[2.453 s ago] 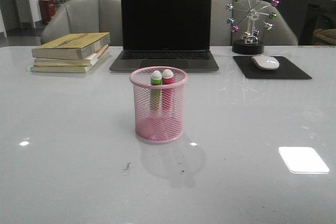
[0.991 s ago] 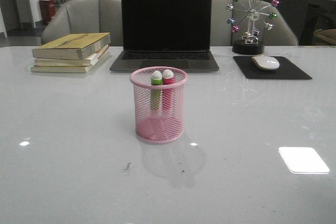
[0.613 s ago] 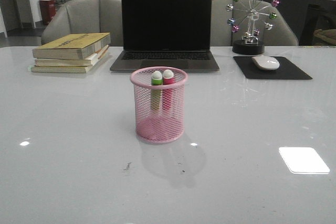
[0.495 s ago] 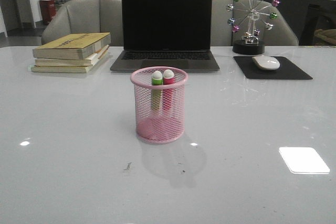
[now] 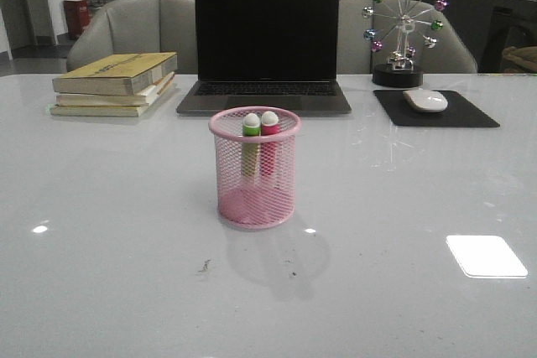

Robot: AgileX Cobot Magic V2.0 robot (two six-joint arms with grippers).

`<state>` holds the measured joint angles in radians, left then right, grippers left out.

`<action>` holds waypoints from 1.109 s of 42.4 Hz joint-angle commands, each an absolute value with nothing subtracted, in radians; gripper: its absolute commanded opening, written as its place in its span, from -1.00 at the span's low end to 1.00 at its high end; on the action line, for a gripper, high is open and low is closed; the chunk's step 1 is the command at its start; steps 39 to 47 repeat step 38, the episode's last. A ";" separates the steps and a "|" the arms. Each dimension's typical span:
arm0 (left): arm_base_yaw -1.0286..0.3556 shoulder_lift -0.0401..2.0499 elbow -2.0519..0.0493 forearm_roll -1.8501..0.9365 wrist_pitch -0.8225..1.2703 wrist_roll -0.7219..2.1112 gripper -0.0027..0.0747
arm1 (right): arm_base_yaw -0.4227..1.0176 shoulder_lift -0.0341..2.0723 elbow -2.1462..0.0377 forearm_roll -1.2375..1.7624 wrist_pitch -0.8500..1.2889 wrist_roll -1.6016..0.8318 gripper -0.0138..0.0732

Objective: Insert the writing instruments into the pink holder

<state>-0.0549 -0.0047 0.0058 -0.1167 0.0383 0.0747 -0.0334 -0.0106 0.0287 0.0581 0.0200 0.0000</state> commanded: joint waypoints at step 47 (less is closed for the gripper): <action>-0.062 -0.024 0.008 -0.125 -0.053 0.074 -0.70 | 0.019 -0.030 0.024 0.042 -0.092 -0.007 -0.55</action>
